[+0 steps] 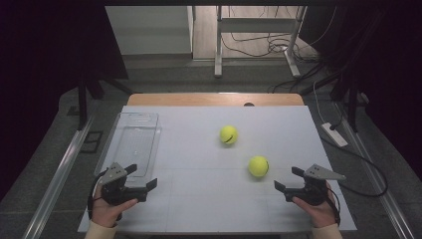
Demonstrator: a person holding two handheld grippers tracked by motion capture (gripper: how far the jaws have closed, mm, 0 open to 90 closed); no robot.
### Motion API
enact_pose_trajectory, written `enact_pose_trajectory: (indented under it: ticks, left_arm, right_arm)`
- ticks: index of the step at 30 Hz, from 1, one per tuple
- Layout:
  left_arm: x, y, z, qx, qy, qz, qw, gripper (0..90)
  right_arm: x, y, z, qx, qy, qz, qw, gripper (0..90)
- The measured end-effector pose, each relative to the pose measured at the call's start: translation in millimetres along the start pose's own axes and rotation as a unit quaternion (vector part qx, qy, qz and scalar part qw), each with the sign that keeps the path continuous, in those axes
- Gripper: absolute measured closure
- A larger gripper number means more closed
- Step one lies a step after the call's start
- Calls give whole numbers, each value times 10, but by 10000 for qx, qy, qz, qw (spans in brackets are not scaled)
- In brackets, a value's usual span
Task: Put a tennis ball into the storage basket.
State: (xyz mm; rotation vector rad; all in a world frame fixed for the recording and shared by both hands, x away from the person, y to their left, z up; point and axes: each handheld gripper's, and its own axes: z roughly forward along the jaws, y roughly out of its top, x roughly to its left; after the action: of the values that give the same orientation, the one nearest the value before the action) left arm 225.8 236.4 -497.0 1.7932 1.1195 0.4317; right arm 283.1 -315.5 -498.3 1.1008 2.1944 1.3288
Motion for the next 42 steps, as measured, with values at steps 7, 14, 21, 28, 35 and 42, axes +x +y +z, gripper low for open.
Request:
enact_pose_trajectory:
  ticks: [7,14,21,28,35,42]
  left_arm:
    - [12,1,-18,-24,39,-38,10000,57]
    - [2,8,-2,4,20,-15,10000,58]
    - [-9,6,12,30,17,5,10000,57]
    - [-16,26,-17,-5,21,-10,10000,58]
    - [-81,56,-10,95,-41,39,9999,58]
    - [-130,81,-18,137,-6,51,9999,60]
  right_arm:
    - [-1,-9,28,50,13,-10,10000,93]
    - [-35,-8,45,22,2,44,10000,96]
    - [-48,-16,51,41,16,58,10000,96]
    - [-44,-15,58,61,7,44,10000,96]
    - [-44,-24,57,56,19,33,10000,98]
    - [-32,-29,81,54,90,3,9999,101]
